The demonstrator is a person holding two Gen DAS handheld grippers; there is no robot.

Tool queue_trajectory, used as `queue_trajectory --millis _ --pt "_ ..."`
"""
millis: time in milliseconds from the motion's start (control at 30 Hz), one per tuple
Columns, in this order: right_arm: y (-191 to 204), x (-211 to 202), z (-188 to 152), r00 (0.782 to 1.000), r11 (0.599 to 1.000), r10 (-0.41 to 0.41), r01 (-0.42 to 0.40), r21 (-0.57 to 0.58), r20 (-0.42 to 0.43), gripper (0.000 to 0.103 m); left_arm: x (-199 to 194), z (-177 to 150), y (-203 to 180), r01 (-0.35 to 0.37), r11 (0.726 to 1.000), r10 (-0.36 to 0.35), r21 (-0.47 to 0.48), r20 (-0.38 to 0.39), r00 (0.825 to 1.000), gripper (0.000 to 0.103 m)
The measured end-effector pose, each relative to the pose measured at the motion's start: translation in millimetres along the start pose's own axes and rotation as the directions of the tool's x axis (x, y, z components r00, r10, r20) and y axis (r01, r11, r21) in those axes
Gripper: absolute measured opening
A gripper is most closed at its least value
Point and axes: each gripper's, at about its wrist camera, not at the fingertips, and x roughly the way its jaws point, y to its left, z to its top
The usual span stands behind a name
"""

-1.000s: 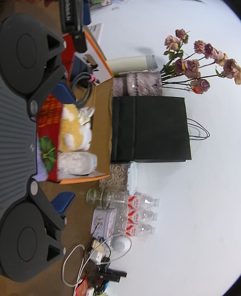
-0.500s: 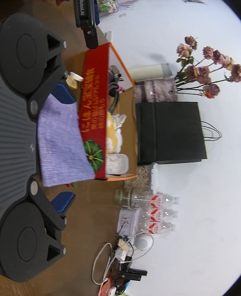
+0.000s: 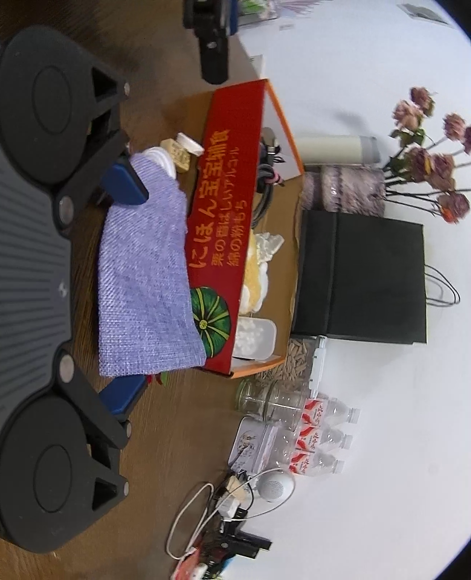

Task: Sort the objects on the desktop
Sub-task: 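Withdraw both tools and move right tool to the lavender pouch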

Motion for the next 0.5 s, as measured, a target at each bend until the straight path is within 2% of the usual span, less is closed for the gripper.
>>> queue_trajectory --millis 133,233,300,400,500 --pt "2.3 -1.6 -0.3 1.0 1.0 0.006 -0.006 -0.019 0.006 0.077 1.1 0.2 1.1 0.0 1.0 0.0 -0.006 -0.007 1.0 0.103" --pt "3.6 -3.3 -0.2 1.0 0.999 0.007 -0.006 -0.033 0.016 0.06 1.6 0.1 1.1 -0.002 1.0 0.002 -0.005 -0.012 1.0 0.103" --pt "4.7 -4.0 -0.3 1.0 0.999 0.014 -0.013 -0.041 0.019 0.044 1.2 -0.2 0.8 -0.002 1.0 0.002 -0.004 -0.011 1.0 0.103" --pt "5.5 -5.0 -0.4 0.999 0.998 0.025 -0.024 -0.05 0.024 0.027 1.0 -0.2 0.2 -0.003 1.0 0.003 -0.004 -0.01 1.0 0.103" --pt "5.6 -7.6 -0.5 0.999 0.998 0.038 -0.036 -0.048 0.037 0.02 0.9 -0.3 0.0 -0.003 1.0 0.003 -0.003 -0.013 1.0 0.103"
